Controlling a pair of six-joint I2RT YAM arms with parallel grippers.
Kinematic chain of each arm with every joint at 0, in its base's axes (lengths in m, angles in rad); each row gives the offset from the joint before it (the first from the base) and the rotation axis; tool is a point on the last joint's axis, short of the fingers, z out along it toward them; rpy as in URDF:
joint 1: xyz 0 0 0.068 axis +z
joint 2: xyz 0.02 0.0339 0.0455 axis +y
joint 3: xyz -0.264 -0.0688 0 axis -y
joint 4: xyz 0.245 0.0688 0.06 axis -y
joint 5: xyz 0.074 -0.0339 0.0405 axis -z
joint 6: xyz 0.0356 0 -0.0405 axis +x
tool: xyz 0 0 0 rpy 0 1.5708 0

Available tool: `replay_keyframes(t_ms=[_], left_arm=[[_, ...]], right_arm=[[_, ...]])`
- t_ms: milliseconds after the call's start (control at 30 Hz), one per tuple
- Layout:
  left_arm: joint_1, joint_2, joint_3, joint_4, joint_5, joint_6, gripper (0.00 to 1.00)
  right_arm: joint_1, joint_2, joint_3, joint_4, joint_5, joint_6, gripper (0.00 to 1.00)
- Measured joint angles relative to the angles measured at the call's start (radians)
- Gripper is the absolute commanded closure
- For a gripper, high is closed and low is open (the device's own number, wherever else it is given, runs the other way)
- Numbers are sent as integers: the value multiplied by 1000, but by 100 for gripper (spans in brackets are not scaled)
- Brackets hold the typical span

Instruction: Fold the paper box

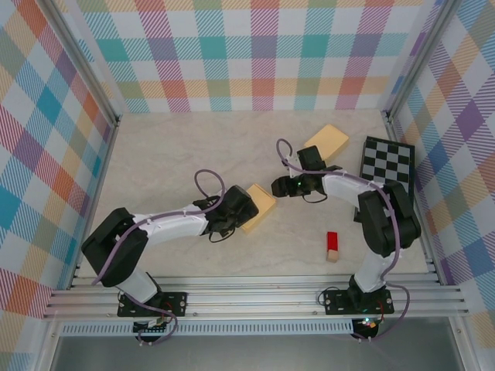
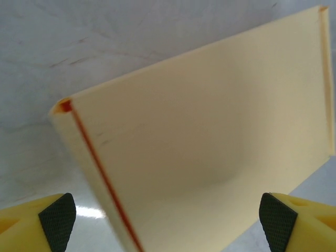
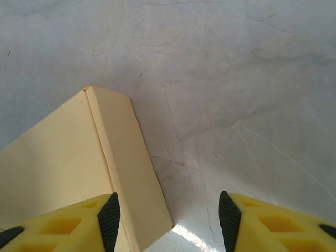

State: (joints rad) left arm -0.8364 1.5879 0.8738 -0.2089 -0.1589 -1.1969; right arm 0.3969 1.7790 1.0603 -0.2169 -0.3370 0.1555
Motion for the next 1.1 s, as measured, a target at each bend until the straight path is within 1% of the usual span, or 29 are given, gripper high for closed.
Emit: replay_keyframes(t_ms=[133, 200, 267, 367, 400, 467, 533, 633, 733, 800, 933, 1000, 1100], left_arm=[[10, 37, 0, 56, -19, -8, 17], [22, 63, 0, 84, -16, -12, 22], [43, 81, 0, 108, -11, -7, 24], [101, 86, 0, 134, 8, 30, 24], [130, 92, 6, 138, 19, 50, 24], [194, 115, 37, 132, 41, 102, 23], [267, 156, 85, 132, 70, 166, 23], [371, 243, 192, 127, 120, 260, 23], [464, 355, 342, 100, 186, 346, 23], [520, 439, 455, 81, 237, 394, 23], [584, 568, 642, 44, 305, 455, 23], [597, 619, 725, 12, 334, 480, 22], [597, 648, 782, -29, 348, 502, 16]], right_arm=[[21, 62, 30, 2, -51, -26, 51], [34, 64, 27, 13, -81, -21, 55], [44, 64, 19, 42, -95, -2, 58], [44, 68, 13, 84, -103, 45, 60], [48, 72, 13, 98, -102, 63, 62], [60, 85, 13, 126, -101, 102, 63], [72, 104, 26, 143, -98, 154, 62], [97, 152, 97, 151, -71, 235, 62], [115, 240, 222, 148, -19, 307, 62], [118, 317, 335, 140, 13, 352, 62], [118, 441, 524, 126, 79, 409, 62], [118, 457, 553, 125, 113, 430, 61], [106, 457, 566, 110, 136, 439, 54]])
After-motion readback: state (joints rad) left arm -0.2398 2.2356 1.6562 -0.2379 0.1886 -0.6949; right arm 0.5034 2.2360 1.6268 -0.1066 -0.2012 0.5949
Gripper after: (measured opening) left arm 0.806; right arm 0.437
